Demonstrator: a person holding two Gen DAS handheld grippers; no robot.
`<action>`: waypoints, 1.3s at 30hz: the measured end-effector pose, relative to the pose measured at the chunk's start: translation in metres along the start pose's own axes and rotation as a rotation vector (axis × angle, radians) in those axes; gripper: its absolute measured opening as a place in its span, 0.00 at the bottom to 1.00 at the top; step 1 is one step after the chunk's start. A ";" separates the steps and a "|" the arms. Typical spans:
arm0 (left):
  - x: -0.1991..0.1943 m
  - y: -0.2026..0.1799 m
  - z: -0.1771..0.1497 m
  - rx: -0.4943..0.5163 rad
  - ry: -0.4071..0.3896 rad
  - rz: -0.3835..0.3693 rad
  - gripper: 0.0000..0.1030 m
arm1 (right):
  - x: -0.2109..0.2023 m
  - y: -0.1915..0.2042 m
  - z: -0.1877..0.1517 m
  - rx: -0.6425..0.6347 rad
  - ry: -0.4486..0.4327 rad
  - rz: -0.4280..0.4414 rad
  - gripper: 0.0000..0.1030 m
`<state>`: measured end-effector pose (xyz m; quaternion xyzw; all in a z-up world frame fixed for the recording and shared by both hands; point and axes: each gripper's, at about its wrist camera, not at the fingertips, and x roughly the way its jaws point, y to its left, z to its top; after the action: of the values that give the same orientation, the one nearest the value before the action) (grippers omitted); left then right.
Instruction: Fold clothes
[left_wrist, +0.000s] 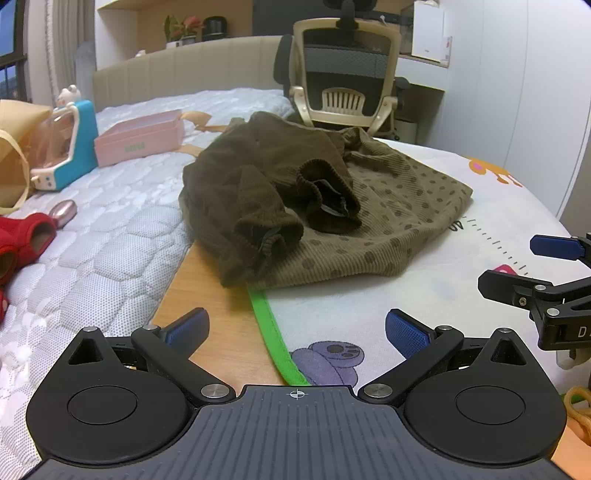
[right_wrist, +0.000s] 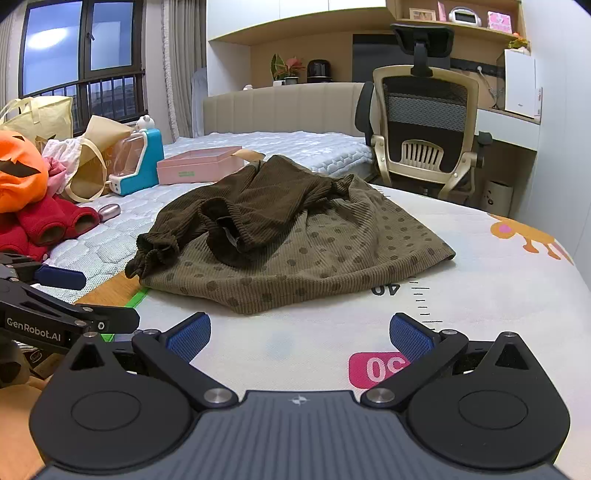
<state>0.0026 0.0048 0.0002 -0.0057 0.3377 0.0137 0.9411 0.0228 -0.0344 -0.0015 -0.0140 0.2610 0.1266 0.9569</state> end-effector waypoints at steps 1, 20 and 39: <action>0.000 0.000 0.000 0.000 0.000 0.000 1.00 | 0.000 0.000 0.000 0.000 0.000 0.000 1.00; 0.001 -0.001 -0.001 0.004 0.004 0.002 1.00 | 0.001 -0.001 -0.002 0.011 0.003 0.005 1.00; 0.003 0.000 -0.002 0.000 0.011 0.000 1.00 | 0.003 -0.001 -0.003 0.013 0.011 0.006 1.00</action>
<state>0.0036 0.0044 -0.0038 -0.0056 0.3428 0.0137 0.9393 0.0239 -0.0352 -0.0055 -0.0074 0.2674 0.1277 0.9551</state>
